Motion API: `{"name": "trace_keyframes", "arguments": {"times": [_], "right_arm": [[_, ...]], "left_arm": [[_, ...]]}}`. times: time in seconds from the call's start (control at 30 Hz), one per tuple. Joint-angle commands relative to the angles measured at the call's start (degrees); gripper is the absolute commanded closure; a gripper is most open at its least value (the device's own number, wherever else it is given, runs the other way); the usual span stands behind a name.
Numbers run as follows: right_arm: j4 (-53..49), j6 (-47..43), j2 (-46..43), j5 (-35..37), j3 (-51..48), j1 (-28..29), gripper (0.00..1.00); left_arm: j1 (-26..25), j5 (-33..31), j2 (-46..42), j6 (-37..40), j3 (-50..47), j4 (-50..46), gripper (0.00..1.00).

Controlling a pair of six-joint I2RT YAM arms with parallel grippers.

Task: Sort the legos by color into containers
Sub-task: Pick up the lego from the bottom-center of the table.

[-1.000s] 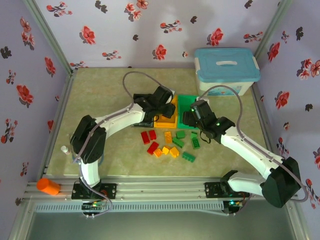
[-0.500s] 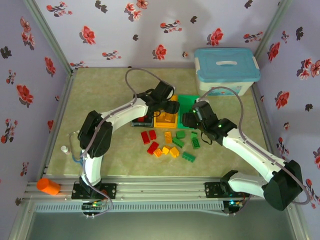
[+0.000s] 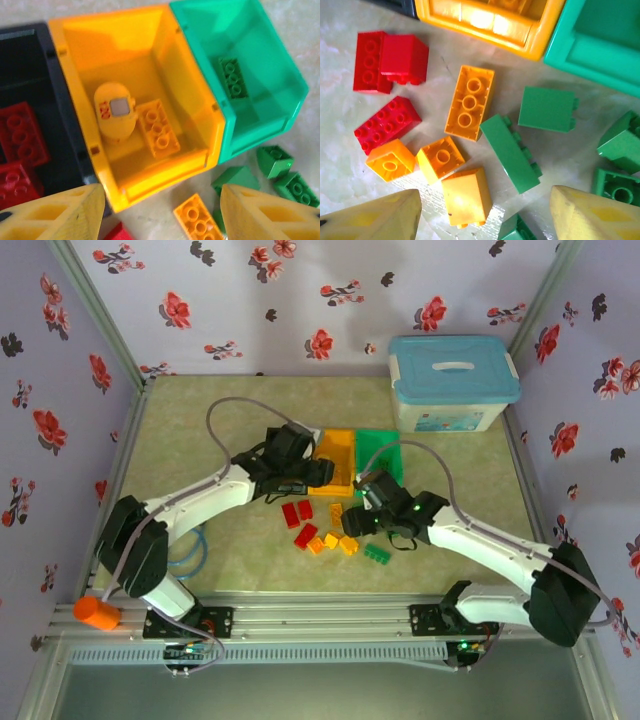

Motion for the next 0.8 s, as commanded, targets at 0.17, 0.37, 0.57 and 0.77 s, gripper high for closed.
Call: {"name": "trace_keyframes", "arguments": {"times": [0.17,0.37,0.57,0.77], "right_arm": [[-2.0,-0.8,6.5,-1.8,-0.1,2.5,0.33],[-1.9,-1.1,12.3,-1.6,1.0,4.5,0.35],[-0.5,-0.3,16.6,-1.3,1.4,5.9,0.38],[-0.5,0.0,19.9,-0.2,2.7,7.3,0.42]], "left_arm": [[0.1,-0.1,-7.3,-3.9,-10.5,3.4,0.38],[0.1,-1.2,-10.4,-5.2,-14.7,4.3,0.39],[0.1,-2.4,-12.8,-5.6,-17.6,4.2,0.39],[0.1,-2.5,-14.4,-6.7,-19.8,4.4,0.41]]}}
